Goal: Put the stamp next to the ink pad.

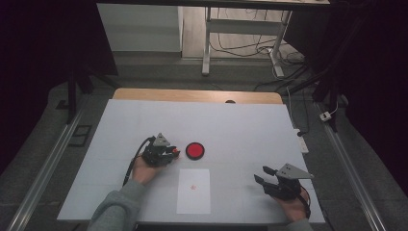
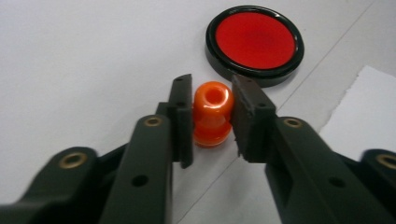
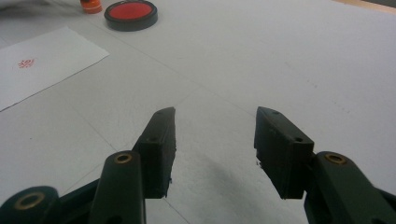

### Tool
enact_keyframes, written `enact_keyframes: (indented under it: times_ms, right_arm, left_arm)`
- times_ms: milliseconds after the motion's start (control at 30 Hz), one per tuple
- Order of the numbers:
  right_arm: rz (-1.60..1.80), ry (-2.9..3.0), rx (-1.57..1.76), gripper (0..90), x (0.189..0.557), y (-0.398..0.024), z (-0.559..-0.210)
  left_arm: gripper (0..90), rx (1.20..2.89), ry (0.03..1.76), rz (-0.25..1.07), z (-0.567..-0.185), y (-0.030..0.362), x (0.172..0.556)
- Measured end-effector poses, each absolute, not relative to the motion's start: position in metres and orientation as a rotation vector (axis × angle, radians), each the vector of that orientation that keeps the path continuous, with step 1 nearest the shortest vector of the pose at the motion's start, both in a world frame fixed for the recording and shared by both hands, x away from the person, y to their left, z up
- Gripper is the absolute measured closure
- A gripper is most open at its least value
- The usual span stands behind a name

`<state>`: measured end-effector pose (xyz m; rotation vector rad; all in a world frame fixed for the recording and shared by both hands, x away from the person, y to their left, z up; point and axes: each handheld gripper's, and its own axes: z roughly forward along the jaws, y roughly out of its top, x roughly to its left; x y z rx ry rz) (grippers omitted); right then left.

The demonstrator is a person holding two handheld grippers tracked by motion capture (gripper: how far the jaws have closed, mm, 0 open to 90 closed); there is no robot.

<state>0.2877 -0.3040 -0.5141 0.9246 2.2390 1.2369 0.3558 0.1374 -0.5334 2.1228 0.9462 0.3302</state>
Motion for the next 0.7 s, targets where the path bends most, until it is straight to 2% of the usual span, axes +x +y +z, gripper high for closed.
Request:
enact_keyframes:
  times_ms: [167, 300, 500, 700]
  right_arm:
    - [1.236, 2.237, 0.922, 47.8, 0.287, -0.304, -0.513]
    - [1.237, 2.239, 0.922, 47.7, 0.288, -0.304, -0.514]
    - [1.24, 2.233, 0.913, 47.7, 0.288, -0.303, -0.513]
    - [1.247, 2.218, 0.909, 47.7, 0.288, -0.304, -0.512]
  left_arm:
    - [45.4, 2.091, 0.938, 0.352, -0.529, 0.137, 0.354]
    - [35.0, 2.035, 0.955, 0.363, -0.523, 0.14, 0.351]
    - [30.9, 2.001, 0.952, 0.356, -0.513, 0.147, 0.345]
    - [30.9, 1.998, 0.925, 0.357, -0.5, 0.154, 0.333]
